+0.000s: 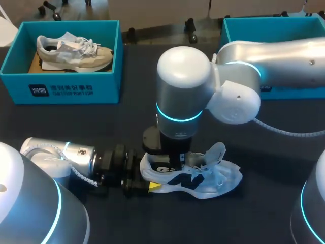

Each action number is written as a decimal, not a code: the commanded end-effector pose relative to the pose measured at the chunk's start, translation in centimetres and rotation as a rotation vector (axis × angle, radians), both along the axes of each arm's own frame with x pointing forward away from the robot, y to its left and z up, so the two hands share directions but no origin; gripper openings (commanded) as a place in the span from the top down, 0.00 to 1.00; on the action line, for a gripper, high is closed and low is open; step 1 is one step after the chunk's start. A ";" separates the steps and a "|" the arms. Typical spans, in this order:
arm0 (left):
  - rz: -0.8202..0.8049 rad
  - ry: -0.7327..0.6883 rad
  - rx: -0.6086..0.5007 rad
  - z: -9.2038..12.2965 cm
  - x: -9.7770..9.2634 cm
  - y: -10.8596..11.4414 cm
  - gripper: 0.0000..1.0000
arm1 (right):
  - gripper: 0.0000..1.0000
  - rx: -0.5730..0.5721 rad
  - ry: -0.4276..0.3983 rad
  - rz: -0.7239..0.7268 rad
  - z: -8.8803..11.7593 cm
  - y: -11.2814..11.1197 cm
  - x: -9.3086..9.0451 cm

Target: Take the shoe out of the shoebox, open the shoe tongue, remove and reinsert the insole, then place the shoe into the shoebox

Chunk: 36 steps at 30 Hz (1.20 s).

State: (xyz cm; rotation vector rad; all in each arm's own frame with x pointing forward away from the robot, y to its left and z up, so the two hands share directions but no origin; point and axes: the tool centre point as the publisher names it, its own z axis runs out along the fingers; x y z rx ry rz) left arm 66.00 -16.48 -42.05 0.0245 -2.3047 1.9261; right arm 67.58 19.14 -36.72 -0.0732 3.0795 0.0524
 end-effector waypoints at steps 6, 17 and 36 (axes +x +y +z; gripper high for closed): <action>0.000 0.000 0.002 -0.2 0.0 0.0 1.00 | 1.00 -0.031 -0.028 0.005 -2.6 1.1 -0.4; 0.000 0.000 0.002 -0.2 0.0 0.0 1.00 | 1.00 -0.035 -0.059 -0.072 -2.5 -2.0 -1.1; 0.000 0.000 0.002 -0.2 0.0 0.0 1.00 | 1.00 -0.039 -0.102 -0.155 -2.2 -4.4 -0.6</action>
